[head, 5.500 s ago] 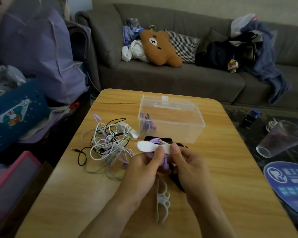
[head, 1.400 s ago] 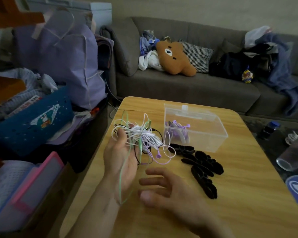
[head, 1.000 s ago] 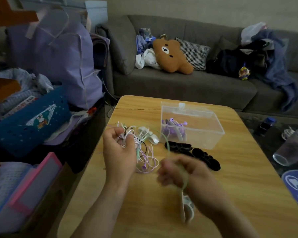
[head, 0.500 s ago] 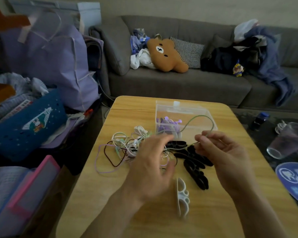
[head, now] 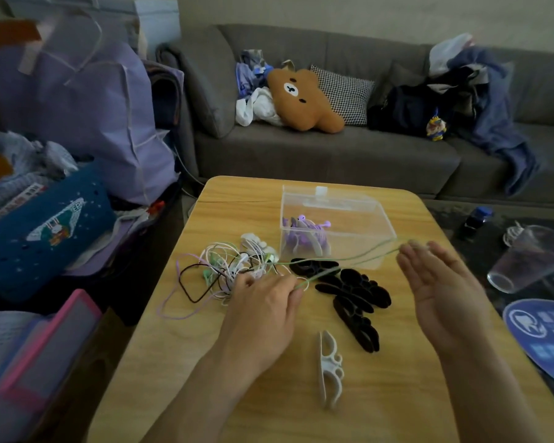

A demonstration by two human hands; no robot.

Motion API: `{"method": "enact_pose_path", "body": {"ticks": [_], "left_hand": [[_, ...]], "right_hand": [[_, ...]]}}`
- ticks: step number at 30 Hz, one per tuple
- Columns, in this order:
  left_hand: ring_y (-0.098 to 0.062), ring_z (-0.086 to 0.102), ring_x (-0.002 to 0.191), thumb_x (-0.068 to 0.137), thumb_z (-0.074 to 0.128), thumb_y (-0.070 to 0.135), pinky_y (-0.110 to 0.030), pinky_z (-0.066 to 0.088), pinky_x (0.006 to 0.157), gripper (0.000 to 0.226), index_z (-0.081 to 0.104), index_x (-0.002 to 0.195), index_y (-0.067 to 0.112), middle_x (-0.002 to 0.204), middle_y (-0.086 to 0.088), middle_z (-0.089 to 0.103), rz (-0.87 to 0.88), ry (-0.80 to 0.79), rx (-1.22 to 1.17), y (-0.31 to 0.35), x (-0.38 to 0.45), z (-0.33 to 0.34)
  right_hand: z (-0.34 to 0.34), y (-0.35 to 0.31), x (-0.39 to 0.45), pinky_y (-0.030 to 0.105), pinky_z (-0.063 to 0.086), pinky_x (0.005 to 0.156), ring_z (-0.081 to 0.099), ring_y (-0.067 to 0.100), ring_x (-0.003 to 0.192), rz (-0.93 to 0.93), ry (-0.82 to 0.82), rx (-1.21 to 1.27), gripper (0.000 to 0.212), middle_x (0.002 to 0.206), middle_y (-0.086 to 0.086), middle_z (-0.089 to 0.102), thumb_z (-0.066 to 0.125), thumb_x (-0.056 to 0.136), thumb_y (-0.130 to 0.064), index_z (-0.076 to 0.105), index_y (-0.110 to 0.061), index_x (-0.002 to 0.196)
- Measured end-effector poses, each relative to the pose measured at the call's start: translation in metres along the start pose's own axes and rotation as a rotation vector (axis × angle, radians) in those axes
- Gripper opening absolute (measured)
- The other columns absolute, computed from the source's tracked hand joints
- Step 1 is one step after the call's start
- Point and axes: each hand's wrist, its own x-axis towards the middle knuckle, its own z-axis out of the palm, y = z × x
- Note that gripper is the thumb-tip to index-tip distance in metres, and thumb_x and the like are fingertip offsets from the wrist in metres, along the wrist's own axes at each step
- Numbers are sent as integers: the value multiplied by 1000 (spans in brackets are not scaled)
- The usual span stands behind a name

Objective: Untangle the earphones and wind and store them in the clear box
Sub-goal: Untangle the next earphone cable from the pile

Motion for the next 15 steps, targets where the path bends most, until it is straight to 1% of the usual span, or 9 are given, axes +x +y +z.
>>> {"method": "enact_pose_path", "body": {"ticks": [2, 3, 5, 6, 7, 9, 10, 12, 15], "left_hand": [[-8, 53, 77, 105, 39, 33, -37, 34, 90, 23, 52, 86, 28, 82, 14, 60, -4, 5, -33, -3, -1, -2], [-6, 53, 76, 104, 39, 33, -38, 35, 90, 23, 55, 88, 28, 80, 14, 60, -3, 12, -57, -6, -1, -2], [-3, 52, 77, 104, 42, 34, -38, 37, 90, 23, 60, 92, 29, 79, 17, 57, 10, 16, -105, -11, 0, -2], [-3, 52, 79, 103, 42, 34, -38, 38, 90, 23, 63, 95, 30, 81, 18, 56, 18, 16, -124, -12, 0, -2], [-3, 52, 80, 102, 43, 35, -38, 39, 90, 23, 65, 99, 30, 84, 20, 54, 28, 20, -143, -13, 0, -2], [-4, 54, 80, 100, 47, 34, -37, 44, 83, 23, 69, 106, 29, 87, 20, 51, 63, 31, -200, -14, 1, -1], [-6, 56, 79, 100, 49, 34, -35, 46, 79, 22, 69, 108, 29, 88, 19, 49, 76, 35, -241, -14, 1, -1], [-8, 56, 81, 99, 52, 32, -30, 46, 74, 21, 70, 108, 26, 91, 15, 48, 94, 49, -303, -14, 0, -3], [-6, 56, 87, 96, 61, 18, -18, 46, 73, 15, 72, 107, 21, 94, 11, 48, 105, 76, -339, -12, -1, -7]], "right_hand": [[5, 5, -2, 36, 56, 97, 68, 24, 111, 34, 21, -130, 46, 132, 13, 59, 64, 92, -2, 51, -13, 134], [9, 9, -6, 38, 54, 99, 65, 20, 113, -6, 59, -293, 55, 136, 6, 54, 68, 89, -3, 47, -18, 138], [19, 18, -24, 34, 53, 96, 60, 10, 113, -241, 84, -583, 56, 132, -4, 51, 71, 87, -4, 47, -22, 134], [24, 23, -34, 32, 54, 94, 60, 9, 111, -414, -9, -645, 47, 126, -3, 55, 71, 87, -2, 51, -20, 126], [28, 29, -42, 31, 55, 91, 62, 11, 108, -558, -175, -683, 36, 118, -1, 60, 68, 86, 2, 57, -18, 113], [33, 42, -53, 33, 56, 86, 66, 17, 103, -711, -543, -759, 32, 105, -2, 66, 61, 79, 9, 63, -18, 96], [35, 49, -56, 31, 55, 86, 66, 17, 103, -717, -680, -818, 34, 104, -4, 67, 60, 76, 9, 65, -18, 97], [39, 59, -59, 25, 54, 85, 64, 15, 106, -669, -772, -916, 32, 109, -8, 64, 66, 80, 5, 67, -19, 102], [39, 63, -57, 20, 52, 67, 66, 13, 95, -524, -639, -885, 20, 100, -12, 65, 75, 87, -8, 69, -26, 95]]}}
